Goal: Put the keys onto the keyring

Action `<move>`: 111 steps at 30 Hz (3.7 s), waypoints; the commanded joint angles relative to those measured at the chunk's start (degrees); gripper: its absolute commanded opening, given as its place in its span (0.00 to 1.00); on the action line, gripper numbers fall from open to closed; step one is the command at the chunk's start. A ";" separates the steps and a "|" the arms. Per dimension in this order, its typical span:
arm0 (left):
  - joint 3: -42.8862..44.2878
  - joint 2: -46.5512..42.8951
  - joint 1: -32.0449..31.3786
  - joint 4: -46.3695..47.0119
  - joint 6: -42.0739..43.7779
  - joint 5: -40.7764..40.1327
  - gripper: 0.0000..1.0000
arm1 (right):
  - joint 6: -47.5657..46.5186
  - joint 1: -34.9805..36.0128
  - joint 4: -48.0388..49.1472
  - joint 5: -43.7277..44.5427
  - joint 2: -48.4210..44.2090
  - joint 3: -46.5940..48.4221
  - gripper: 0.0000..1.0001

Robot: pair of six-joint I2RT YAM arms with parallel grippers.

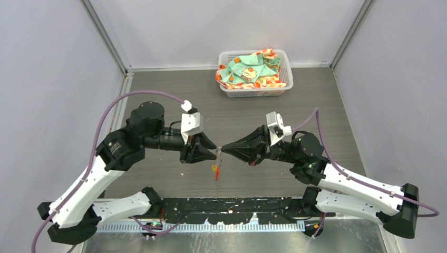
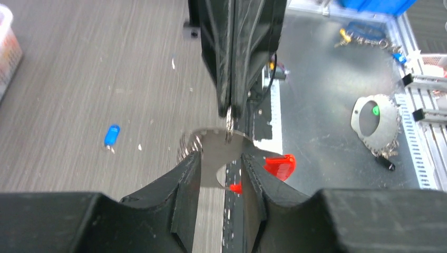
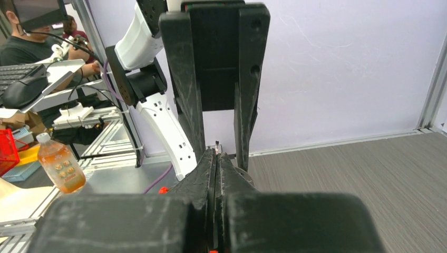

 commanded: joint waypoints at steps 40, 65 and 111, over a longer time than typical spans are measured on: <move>-0.45 -2.03 0.37 5.99 2.35 -1.41 0.00 | 5.73 -0.10 8.16 0.06 0.11 -2.22 0.35; -17.65 -13.38 -4.40 12.86 62.82 -14.66 0.01 | 2.33 -0.05 -30.32 12.36 -1.37 10.27 0.63; -19.55 -11.46 0.41 -1.91 7.29 -17.30 0.00 | -11.89 -15.78 -39.91 32.93 44.17 13.65 0.50</move>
